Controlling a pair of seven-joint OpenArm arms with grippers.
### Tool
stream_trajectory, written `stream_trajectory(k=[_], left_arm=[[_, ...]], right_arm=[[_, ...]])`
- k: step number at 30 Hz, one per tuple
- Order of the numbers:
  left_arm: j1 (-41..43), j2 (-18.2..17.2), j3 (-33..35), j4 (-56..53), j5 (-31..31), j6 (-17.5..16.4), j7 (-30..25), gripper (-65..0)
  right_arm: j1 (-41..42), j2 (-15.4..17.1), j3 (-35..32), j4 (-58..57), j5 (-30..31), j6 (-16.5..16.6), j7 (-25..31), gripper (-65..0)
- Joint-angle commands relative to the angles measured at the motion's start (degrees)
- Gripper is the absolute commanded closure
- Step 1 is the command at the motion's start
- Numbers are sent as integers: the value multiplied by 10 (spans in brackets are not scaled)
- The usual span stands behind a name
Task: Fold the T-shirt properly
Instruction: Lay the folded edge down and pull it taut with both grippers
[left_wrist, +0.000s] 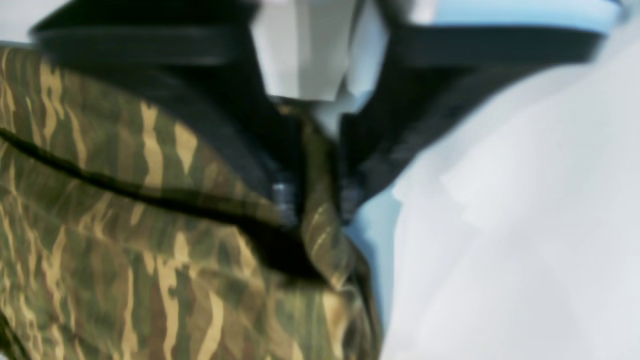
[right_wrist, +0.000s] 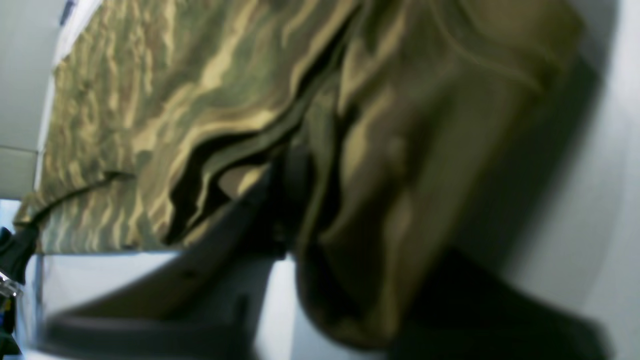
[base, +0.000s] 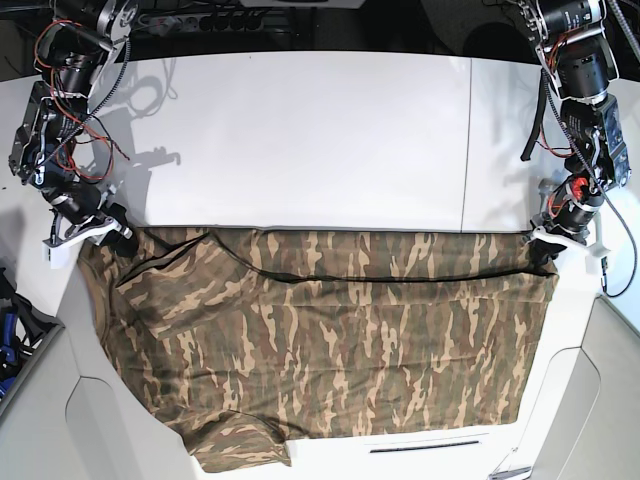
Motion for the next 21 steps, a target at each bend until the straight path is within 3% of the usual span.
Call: stream_trajectory(k=[1,2,6,11,21], left_arm=[[-16,-9,-1,7,-6,-10,-7,-27],[-18,-10,-1,7,-6,-23,-5,0],[-21,-10,-1,13,-7,-67,7,0],[-19,-10,-8,47,-7,-66,52,0],[79,-16,-20,165,-29,-67,67,0]], right_arm=[[9,6,0,7,6,3,5,0],[9,7,0,7,6,3,5,0],[9,10,0,7,9,8,3,0],[9,19,0,17,24,9,-27,0],[-49,32,1,96,67,10,-80,0]])
